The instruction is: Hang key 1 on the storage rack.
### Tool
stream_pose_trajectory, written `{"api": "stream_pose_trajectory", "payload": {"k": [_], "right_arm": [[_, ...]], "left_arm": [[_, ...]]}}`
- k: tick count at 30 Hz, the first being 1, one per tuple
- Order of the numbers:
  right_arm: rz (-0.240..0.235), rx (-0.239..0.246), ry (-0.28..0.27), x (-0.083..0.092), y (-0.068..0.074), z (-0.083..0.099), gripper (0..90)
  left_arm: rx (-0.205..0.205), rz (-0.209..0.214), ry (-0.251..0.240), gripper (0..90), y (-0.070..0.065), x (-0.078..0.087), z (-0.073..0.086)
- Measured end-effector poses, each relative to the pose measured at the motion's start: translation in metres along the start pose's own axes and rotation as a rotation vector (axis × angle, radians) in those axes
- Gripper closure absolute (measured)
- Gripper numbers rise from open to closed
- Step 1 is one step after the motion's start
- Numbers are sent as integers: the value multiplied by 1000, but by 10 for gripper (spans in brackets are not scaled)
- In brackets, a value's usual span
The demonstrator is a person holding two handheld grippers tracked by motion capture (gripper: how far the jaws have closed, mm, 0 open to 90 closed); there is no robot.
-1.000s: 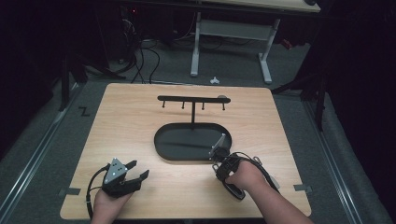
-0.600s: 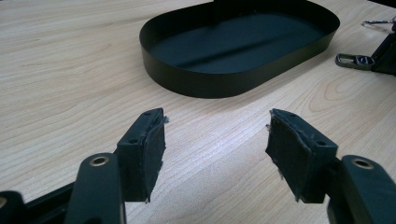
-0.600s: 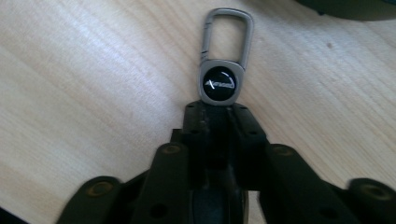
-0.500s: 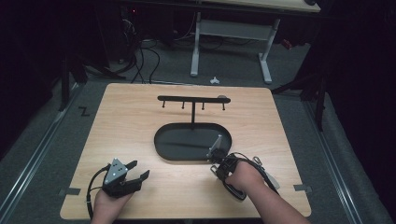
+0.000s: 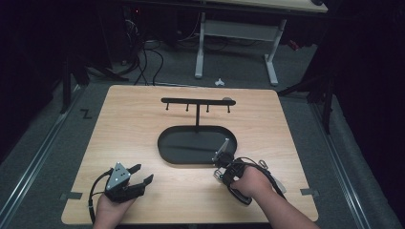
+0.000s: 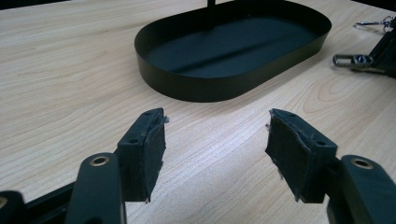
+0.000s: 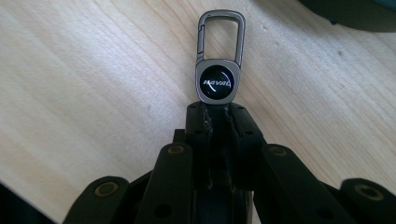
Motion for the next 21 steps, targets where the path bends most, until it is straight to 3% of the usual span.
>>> {"api": "stream_pose_trajectory", "payload": {"k": [2,8,9,13,15,16,21], "right_arm": [[-9,-29,-20,7,-2,3,809],[4,-37,-55,29,-11,12,809],[12,-18,-70,33,-14,13,809],[10,-55,-109,52,-17,22,809],[13,-47,-118,55,-19,23,809],[15,-77,-120,61,-19,26,809],[29,-80,-132,70,-24,31,809]], "left_arm": [[1,3,0,374,-1,-1,0],[-2,6,1,373,-2,-1,0],[-4,6,2,373,-2,-1,0],[0,8,-2,373,-3,-1,0],[1,9,-2,373,-3,0,0],[1,9,-3,372,-3,0,-1],[-1,7,-4,373,-3,0,-1]]}}
Point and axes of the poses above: each handheld gripper's, and its own axes: x roughly backward along the jaws, z roughly out of its underside, y roughly to its left, the point moved 4 cm from there along -x, roughly forward along the jaws, and after that the axes turned 3 degrees about x, right-handed, at the moved point
